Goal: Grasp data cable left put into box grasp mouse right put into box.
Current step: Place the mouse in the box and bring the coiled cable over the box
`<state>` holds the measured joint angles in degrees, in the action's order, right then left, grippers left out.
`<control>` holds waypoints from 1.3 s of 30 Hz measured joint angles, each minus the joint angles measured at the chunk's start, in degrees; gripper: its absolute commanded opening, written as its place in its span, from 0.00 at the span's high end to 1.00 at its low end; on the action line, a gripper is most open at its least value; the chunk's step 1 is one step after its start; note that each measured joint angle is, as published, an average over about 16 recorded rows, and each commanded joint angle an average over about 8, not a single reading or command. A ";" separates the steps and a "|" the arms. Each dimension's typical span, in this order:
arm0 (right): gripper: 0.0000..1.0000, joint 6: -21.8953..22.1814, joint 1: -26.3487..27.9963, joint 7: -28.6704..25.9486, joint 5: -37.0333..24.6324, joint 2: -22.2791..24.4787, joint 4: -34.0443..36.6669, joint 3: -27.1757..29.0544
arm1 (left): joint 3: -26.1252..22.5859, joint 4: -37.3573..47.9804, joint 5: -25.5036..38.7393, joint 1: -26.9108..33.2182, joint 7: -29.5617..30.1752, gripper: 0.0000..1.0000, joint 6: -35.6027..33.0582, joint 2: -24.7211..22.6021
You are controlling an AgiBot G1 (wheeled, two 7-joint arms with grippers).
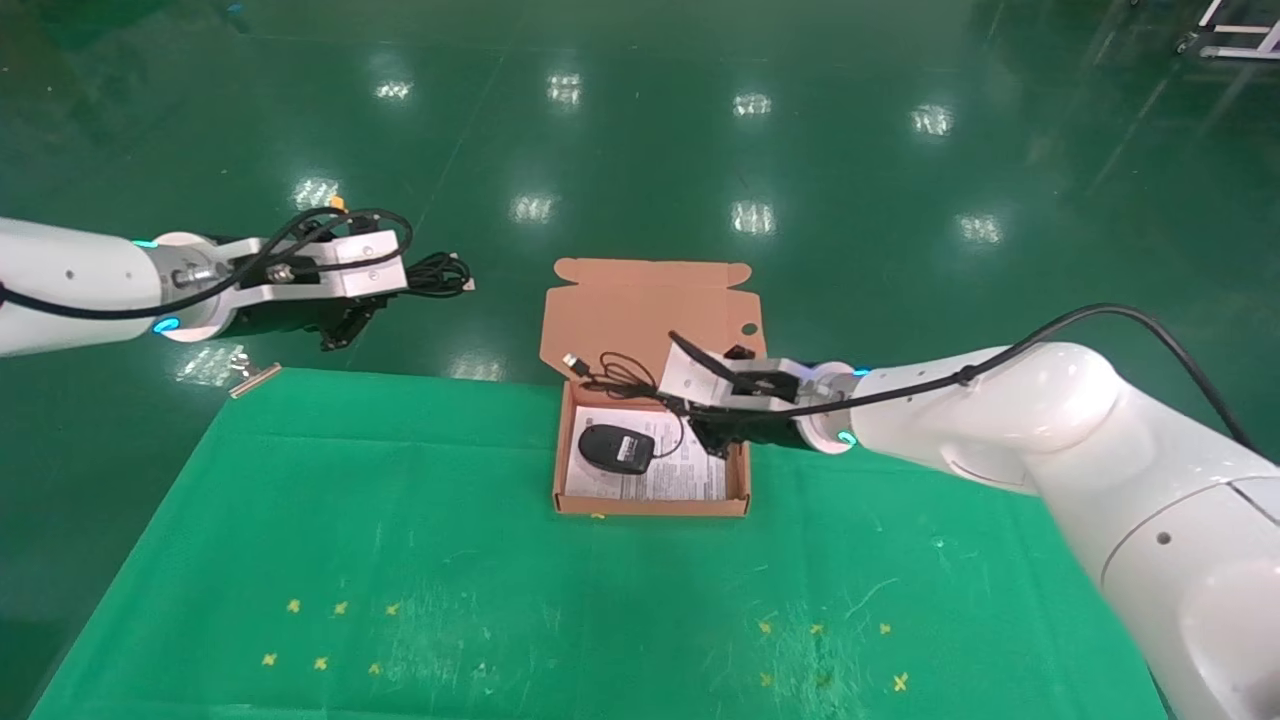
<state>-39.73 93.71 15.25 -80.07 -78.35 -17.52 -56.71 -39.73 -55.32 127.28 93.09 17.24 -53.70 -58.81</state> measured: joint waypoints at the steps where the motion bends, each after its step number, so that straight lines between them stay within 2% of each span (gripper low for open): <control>1: 0.03 0.06 -0.07 -0.21 0.01 -0.01 -0.08 -0.26 | 0.00 -0.01 0.00 0.00 0.01 1.00 0.00 0.00; 2: 0.00 0.09 -0.12 -0.38 0.02 -0.01 -0.17 -0.49 | 0.00 -0.01 0.01 -0.01 0.01 1.00 -0.01 0.01; 12: 0.00 -0.01 -0.31 -0.69 0.18 0.60 -1.17 -1.05 | -0.06 -0.25 -0.09 -0.23 -0.12 1.00 0.08 -0.13; 19: 0.00 -0.20 -0.43 -0.03 0.78 3.98 -5.01 -0.39 | -0.44 -1.93 -1.33 -2.63 -1.69 1.00 1.85 -1.24; 24: 0.00 -0.39 -0.60 -0.49 1.14 9.28 -11.20 0.14 | -1.35 -3.09 -2.68 -6.10 -4.57 1.00 4.97 -3.44; 29: 0.00 -0.52 -0.92 -3.11 0.68 16.57 -20.40 0.42 | -2.68 -2.66 -4.03 -9.93 -8.66 1.00 9.56 -7.13; 39: 0.00 0.93 -1.60 -16.35 -4.60 30.93 -42.18 -0.68 | -6.57 4.62 -6.30 -13.46 -16.29 1.00 18.78 -16.09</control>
<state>-38.80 92.11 -1.09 -84.66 -47.43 -59.70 -57.39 -46.30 -50.71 120.98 79.63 0.95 -34.92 -74.90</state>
